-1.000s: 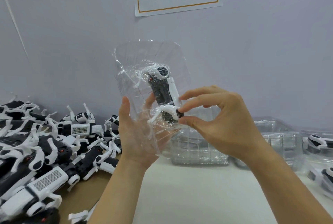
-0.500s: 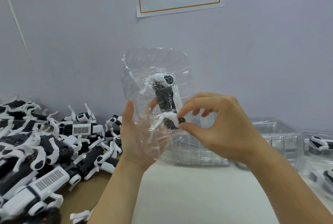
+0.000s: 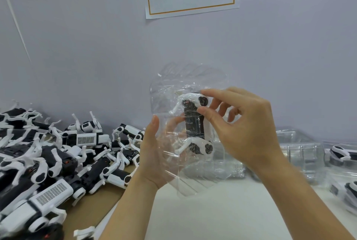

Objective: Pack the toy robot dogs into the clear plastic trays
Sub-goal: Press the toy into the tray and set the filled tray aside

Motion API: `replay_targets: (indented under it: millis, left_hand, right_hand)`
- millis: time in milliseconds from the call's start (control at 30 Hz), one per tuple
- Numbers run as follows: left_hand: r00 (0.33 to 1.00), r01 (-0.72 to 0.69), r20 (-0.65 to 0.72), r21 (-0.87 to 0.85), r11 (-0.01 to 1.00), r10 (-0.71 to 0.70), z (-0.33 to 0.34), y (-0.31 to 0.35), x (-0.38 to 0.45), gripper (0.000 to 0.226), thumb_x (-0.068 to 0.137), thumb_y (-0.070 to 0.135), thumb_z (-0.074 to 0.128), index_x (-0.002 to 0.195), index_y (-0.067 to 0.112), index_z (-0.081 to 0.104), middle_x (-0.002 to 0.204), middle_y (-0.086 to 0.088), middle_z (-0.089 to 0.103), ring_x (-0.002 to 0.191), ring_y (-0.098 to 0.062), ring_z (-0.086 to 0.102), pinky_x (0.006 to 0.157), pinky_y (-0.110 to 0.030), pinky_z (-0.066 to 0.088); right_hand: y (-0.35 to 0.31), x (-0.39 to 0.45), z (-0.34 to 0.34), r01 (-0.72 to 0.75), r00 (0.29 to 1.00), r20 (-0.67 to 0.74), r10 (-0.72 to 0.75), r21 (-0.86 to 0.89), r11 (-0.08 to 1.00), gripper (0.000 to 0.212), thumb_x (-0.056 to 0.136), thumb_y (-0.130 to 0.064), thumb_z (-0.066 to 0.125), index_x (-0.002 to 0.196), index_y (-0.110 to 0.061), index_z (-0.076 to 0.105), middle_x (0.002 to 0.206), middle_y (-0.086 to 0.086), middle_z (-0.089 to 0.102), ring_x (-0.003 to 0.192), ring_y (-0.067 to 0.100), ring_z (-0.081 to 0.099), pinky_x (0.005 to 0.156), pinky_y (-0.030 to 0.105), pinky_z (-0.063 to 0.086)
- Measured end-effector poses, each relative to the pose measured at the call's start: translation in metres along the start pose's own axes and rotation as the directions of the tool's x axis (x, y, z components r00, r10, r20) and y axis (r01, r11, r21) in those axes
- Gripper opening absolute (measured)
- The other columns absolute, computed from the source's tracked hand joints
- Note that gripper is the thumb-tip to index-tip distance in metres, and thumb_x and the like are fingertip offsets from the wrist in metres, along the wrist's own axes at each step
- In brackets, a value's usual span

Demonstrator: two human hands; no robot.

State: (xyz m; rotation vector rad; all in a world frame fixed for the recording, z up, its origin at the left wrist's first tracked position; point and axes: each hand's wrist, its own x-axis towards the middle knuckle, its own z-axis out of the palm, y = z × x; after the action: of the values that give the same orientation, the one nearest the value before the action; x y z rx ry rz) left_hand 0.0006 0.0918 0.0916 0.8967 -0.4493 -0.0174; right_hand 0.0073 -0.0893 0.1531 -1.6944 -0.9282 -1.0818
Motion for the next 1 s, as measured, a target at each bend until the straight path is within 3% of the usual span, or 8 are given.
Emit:
replay_targets:
  millis: [267,467,567,633,733,800,900,1000]
  left_hand:
    - [1.0,0.002,-0.015,0.059,0.998,-0.001,0.003,0.002,-0.004,0.06,0.073,0.066,0.073,0.116,0.024,0.075,0.117,-0.014,0.073,0.105,-0.031,0.071,0.079,-0.043,0.059]
    - [1.0,0.018,0.0,0.06,0.998,-0.018,0.003,0.004,-0.002,0.066,0.068,0.063,0.081,0.119,0.021,0.071,0.12,-0.018,0.07,0.102,-0.035,0.07,0.079,-0.046,0.057]
    - [0.998,0.006,-0.065,0.196,0.981,0.007,0.001,0.006,-0.001,0.073,0.062,0.065,0.083,0.119,0.022,0.07,0.122,-0.018,0.068,0.106,-0.035,0.067,0.086,-0.052,0.056]
    - [0.995,0.015,-0.102,0.339,0.941,0.021,0.0,0.008,-0.001,0.072,0.058,0.068,0.084,0.114,0.025,0.072,0.121,-0.011,0.07,0.111,-0.029,0.066,0.097,-0.052,0.052]
    - [0.996,0.06,-0.088,0.625,0.778,-0.006,0.006,0.011,-0.004,0.047,0.068,0.062,0.077,0.104,0.032,0.075,0.113,0.004,0.073,0.111,-0.01,0.067,0.091,-0.029,0.053]
    - [0.995,0.095,-0.092,0.803,0.589,-0.035,0.005,0.01,-0.004,0.046,0.069,0.056,0.074,0.108,0.033,0.072,0.115,0.007,0.072,0.109,-0.008,0.066,0.092,-0.024,0.047]
    - [0.982,0.166,-0.135,0.949,0.269,-0.13,0.005,0.005,-0.003,0.049,0.065,0.06,0.081,0.11,0.047,0.067,0.12,0.014,0.062,0.101,0.005,0.06,0.083,-0.011,0.048]
    - [0.957,0.162,-0.183,0.981,-0.108,-0.223,0.007,-0.011,0.002,0.057,0.062,0.071,0.077,0.112,0.053,0.058,0.131,0.021,0.048,0.124,-0.002,0.042,0.108,-0.029,0.033]
  right_hand:
    - [0.002,-0.001,0.0,0.003,1.0,-0.007,-0.003,-0.016,1.0,0.023,0.082,-0.023,0.081,0.105,-0.023,0.077,0.078,-0.009,0.065,0.067,0.012,0.057,0.063,0.011,0.042]
    - [0.002,-0.001,-0.002,-0.023,1.0,0.014,0.023,-0.001,1.0,0.023,0.083,-0.021,0.08,0.106,-0.024,0.077,0.078,-0.008,0.065,0.068,0.013,0.057,0.059,0.015,0.044]
    - [0.006,-0.002,-0.007,-0.087,0.995,0.056,0.086,0.027,0.996,0.019,0.087,-0.022,0.075,0.106,-0.027,0.076,0.078,-0.013,0.066,0.071,0.012,0.06,0.057,0.013,0.043]
    - [0.011,0.0,-0.013,-0.151,0.989,-0.004,0.151,0.043,0.988,0.022,0.088,-0.02,0.065,0.106,-0.027,0.076,0.078,-0.015,0.067,0.071,0.01,0.062,0.057,0.011,0.043]
    - [0.019,0.004,-0.026,-0.262,0.942,-0.191,0.275,0.089,0.961,0.029,0.089,-0.013,0.056,0.102,-0.031,0.074,0.074,-0.012,0.069,0.066,0.007,0.062,0.056,0.011,0.044]
    - [0.024,0.007,-0.034,-0.333,0.894,-0.272,0.356,0.129,0.934,0.032,0.088,-0.012,0.052,0.097,-0.034,0.072,0.072,-0.01,0.069,0.065,0.004,0.062,0.058,0.011,0.045]
    - [0.027,0.007,-0.038,-0.414,0.867,-0.234,0.44,0.153,0.897,0.033,0.089,-0.009,0.051,0.095,-0.033,0.072,0.074,-0.008,0.07,0.062,0.004,0.062,0.056,0.009,0.046]
    - [0.026,0.003,-0.031,-0.453,0.872,-0.135,0.471,0.147,0.879,0.031,0.09,-0.008,0.054,0.095,-0.031,0.073,0.076,-0.005,0.07,0.06,0.006,0.062,0.053,0.009,0.045]
